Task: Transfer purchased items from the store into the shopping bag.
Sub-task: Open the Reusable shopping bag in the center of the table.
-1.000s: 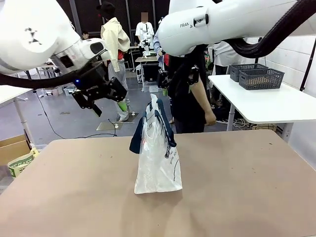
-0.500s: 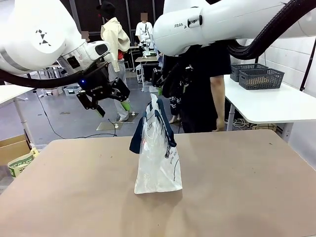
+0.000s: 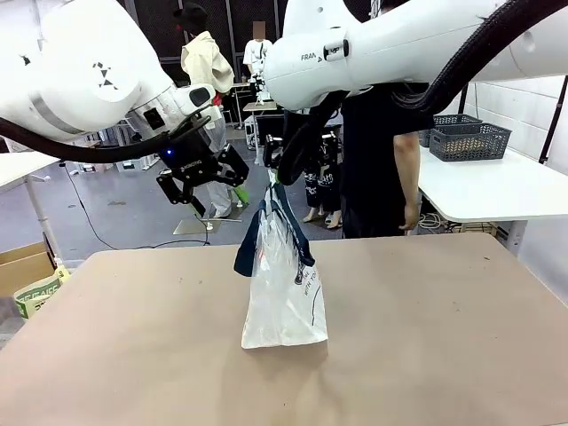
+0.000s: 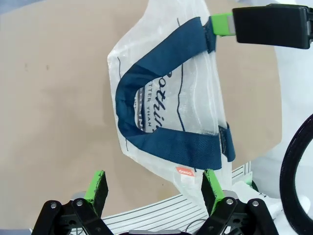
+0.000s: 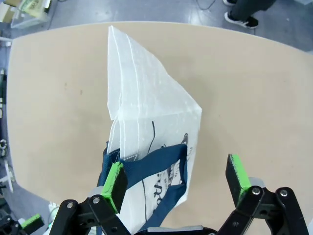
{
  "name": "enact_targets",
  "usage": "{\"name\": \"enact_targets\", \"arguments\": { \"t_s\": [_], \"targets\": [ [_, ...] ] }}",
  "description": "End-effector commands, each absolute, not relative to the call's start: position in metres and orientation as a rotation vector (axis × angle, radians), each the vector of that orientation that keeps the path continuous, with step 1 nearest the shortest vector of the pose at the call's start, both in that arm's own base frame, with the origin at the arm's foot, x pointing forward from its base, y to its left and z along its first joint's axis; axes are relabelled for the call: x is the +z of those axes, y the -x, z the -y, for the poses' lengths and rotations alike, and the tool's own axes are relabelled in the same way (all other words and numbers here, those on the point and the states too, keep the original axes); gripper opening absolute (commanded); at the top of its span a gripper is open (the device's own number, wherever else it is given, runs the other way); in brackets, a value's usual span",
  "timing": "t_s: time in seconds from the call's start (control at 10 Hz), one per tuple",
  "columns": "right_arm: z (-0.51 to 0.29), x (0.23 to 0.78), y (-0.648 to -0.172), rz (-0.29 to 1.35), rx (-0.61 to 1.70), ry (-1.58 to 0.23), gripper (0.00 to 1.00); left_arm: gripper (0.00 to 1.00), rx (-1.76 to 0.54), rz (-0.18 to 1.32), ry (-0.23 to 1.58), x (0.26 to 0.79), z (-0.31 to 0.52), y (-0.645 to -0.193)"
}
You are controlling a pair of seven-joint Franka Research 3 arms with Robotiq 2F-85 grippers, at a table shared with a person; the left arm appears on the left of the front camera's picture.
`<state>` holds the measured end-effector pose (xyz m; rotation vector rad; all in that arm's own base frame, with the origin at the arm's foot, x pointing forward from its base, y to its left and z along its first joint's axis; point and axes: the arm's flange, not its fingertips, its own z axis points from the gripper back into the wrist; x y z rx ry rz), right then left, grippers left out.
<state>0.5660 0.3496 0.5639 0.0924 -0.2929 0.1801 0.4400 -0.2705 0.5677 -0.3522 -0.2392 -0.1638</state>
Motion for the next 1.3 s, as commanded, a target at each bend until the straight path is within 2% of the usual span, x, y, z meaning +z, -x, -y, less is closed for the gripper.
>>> {"name": "enact_targets", "arguments": {
  "t_s": [0.0, 0.7, 1.2],
  "targets": [
    [-0.356, 0.567, -0.568, 0.257, 0.162, -0.109, 1.0, 1.0, -0.136, 0.22, 0.391, 0.571, 0.277, -0.446],
    [-0.353, 0.589, -0.541, 0.339, 0.17, -0.1, 1.0, 1.0, -0.144, 0.216, 0.394, 0.572, 0.287, -0.457],
    [-0.359, 0.563, -0.548, 0.245, 0.175, -0.095, 1.0, 1.0, -0.135, 0.212, 0.39, 0.561, 0.299, -0.466]
  ]
}}
